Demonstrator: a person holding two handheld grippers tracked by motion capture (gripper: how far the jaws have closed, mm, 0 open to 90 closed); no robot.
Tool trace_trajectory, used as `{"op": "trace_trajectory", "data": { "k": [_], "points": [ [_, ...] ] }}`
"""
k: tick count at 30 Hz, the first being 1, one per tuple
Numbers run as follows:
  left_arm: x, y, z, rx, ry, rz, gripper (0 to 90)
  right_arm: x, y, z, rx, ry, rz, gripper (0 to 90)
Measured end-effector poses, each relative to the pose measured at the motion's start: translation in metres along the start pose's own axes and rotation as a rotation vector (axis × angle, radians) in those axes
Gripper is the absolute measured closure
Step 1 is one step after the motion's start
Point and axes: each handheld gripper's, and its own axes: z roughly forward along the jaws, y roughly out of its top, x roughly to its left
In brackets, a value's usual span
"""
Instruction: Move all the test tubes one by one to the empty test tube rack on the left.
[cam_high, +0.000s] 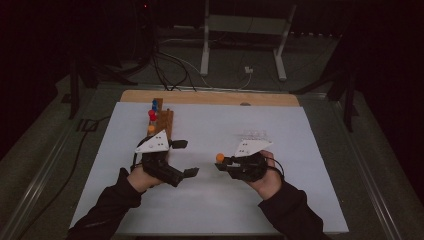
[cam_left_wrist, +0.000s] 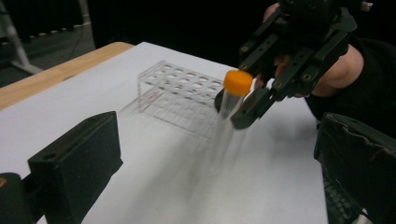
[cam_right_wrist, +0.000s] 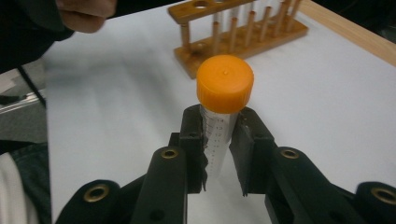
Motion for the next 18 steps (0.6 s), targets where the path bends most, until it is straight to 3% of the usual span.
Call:
{"op": "trace_trajectory", "data": {
  "k": [9,15,18],
  "points": [
    [-0.008,0.007,0.015,-0.006,-0.078,0.030,8.4,0.008,0.000,0.005,-0.005,0.046,-0.006,75.2],
    [-0.011,0.006,0.025,0.009,-0.103,0.055,26.5,0.011,-0.001,0.006,-0.007,0.061,-0.012,75.2],
    [-0.009,0.006,0.029,0.015,-0.094,0.057,37.0,0.011,-0.002,0.006,-0.006,0.065,-0.010,75.2]
  ]
}}
